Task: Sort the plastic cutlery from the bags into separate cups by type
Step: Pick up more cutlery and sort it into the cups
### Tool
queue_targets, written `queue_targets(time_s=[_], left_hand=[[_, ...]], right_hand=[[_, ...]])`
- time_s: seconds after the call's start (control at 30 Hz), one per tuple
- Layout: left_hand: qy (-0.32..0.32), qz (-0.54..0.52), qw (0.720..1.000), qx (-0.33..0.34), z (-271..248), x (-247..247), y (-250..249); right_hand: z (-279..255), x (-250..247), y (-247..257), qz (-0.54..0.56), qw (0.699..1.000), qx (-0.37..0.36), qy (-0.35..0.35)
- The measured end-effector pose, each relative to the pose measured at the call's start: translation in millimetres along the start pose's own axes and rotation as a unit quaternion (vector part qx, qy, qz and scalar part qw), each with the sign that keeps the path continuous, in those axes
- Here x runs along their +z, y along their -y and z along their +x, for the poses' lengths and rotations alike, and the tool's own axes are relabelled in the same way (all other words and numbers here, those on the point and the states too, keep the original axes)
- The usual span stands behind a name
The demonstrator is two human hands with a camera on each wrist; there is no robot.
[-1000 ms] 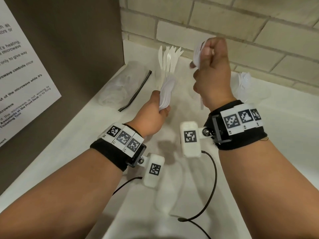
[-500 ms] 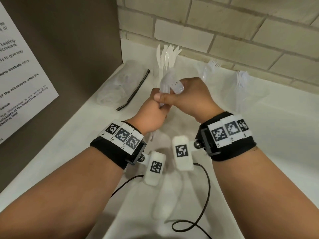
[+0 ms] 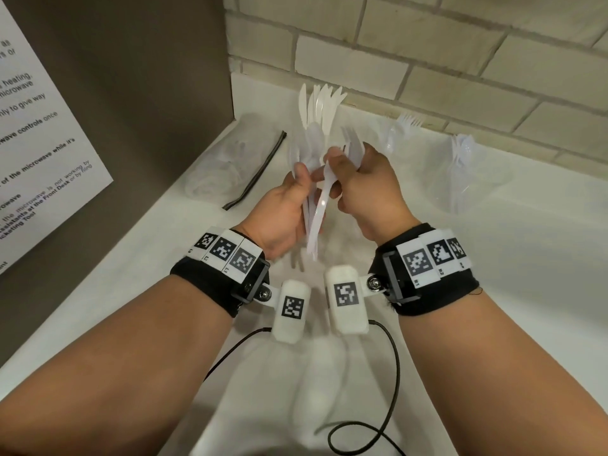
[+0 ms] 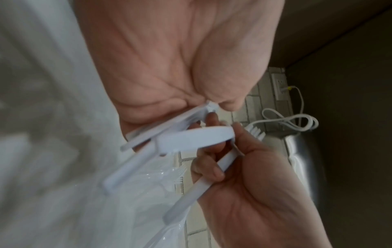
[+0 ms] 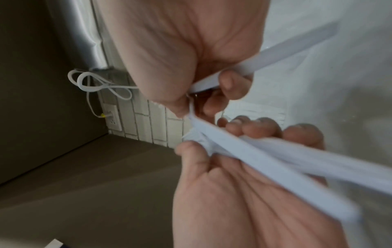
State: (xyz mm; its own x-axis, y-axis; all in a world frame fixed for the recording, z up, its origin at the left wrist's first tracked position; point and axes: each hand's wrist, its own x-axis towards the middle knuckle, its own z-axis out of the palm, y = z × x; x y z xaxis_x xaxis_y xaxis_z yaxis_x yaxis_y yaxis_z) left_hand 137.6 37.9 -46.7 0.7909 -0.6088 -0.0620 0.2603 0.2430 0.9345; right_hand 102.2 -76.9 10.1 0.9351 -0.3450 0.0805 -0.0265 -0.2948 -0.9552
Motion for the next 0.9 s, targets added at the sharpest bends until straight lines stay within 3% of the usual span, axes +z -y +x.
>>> queue_targets(time_s=[0.1, 0.2, 0.4, 0.53, 0.67, 0.9], left_hand=[[-0.05, 0.008, 0.999, -0.002, 2, -1, -1], [-0.086, 0.027, 0.996, -0.003, 4, -1, 0], [-0.067, 0.048, 0.997, 0.009, 0, 0, -2], [-0.057, 0.073, 0.996, 0.012, -1, 2, -1], [-0.046, 0.089, 0.995, 0.015, -3, 4, 0], [-0.049, 0.143, 0.988, 0.016, -5, 2, 0]], right_hand=[[1, -3, 2, 0.031, 0.996, -0.031, -0.071], [2, -11, 12, 0.063, 0.995, -0.037, -0.07], [11, -11, 10, -0.038, 0.998, -0.04, -0.039], [14, -7, 6, 0.001, 0.999, 0.011, -0.034], [17, 1, 7, -0.04, 0.998, 0.005, -0.042], [17, 3, 13, -0.013, 0.995, -0.029, -0.092]])
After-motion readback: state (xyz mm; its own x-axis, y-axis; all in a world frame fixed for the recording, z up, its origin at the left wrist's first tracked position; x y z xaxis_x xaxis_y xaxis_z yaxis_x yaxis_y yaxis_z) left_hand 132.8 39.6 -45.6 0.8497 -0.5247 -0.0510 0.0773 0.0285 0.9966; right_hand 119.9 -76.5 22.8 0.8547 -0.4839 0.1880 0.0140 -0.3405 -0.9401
